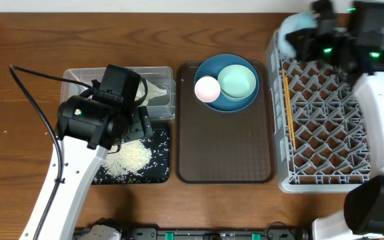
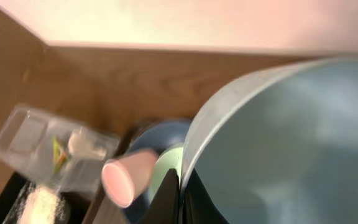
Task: Sort waste into correct bins and load items into the dishwasher rack
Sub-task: 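Lift the light-blue bowl and carry it to the grey rack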
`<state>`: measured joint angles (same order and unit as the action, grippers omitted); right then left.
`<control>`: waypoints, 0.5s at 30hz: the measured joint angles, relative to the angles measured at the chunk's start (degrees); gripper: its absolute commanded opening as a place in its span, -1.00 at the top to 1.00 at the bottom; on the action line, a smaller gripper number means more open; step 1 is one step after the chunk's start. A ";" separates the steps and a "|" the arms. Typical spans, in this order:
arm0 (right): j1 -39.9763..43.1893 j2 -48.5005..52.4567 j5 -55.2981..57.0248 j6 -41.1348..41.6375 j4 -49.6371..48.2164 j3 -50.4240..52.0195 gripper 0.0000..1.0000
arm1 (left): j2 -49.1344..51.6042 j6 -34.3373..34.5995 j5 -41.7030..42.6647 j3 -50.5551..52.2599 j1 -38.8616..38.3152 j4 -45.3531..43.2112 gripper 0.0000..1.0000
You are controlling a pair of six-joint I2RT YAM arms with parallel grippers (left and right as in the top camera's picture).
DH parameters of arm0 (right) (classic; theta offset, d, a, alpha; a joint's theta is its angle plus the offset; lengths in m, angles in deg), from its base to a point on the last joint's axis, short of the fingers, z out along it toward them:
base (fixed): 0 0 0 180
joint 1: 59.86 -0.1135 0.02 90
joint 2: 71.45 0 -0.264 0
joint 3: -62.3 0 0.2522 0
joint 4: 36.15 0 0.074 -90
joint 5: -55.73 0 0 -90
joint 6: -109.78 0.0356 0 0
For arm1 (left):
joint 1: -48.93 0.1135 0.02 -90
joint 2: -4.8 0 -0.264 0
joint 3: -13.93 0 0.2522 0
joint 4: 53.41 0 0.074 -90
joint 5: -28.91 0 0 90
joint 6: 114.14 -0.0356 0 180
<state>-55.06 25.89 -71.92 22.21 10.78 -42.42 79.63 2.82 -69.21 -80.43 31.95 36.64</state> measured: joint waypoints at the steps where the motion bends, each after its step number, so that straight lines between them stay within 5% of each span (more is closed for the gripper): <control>1: 1.53 0.13 -1.29 -0.09 -1.60 -0.02 0.98 | 0.00 0.00 0.00 0.00 0.00 -0.04 -0.89; 15: 12.72 15.39 -28.06 1.27 -23.41 -0.11 0.98 | 0.02 0.00 0.00 0.00 0.00 0.00 -0.90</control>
<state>-42.34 41.28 -99.98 23.48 -12.63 -42.53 79.65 2.82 -69.21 -80.43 31.95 36.64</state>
